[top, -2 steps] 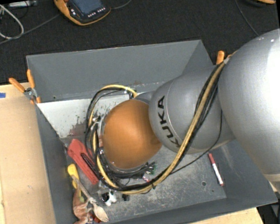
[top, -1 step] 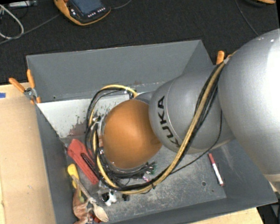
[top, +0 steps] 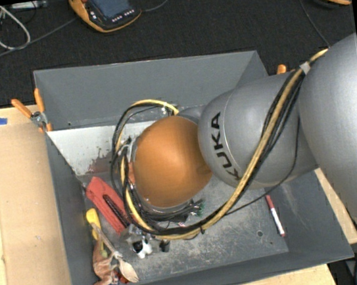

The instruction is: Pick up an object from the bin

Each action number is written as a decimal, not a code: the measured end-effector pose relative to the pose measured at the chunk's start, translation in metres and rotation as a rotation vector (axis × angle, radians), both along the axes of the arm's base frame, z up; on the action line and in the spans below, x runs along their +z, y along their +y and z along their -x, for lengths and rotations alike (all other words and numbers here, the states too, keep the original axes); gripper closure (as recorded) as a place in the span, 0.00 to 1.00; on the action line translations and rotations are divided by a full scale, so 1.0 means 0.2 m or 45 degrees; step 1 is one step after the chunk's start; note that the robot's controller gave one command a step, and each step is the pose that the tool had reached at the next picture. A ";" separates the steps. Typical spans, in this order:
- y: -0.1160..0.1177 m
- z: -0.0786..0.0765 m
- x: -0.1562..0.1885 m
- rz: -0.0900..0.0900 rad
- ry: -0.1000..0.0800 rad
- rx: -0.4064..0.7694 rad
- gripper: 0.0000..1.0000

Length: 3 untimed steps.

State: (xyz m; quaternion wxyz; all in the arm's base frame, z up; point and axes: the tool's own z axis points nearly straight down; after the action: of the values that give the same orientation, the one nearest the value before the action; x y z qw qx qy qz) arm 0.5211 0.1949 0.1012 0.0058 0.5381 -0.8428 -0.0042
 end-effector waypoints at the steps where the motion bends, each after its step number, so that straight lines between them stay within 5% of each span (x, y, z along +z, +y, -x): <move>1: 0.00 -0.01 0.23 -0.003 -0.010 0.002 1.00; 3: 0.01 -0.01 0.47 -0.006 -0.010 -0.006 1.00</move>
Offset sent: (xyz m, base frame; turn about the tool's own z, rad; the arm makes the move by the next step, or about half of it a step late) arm 0.0021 0.0008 0.0735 -0.0009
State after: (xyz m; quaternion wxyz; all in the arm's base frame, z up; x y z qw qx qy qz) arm 0.5234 0.1970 0.1947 0.0011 0.5362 -0.8441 -0.0039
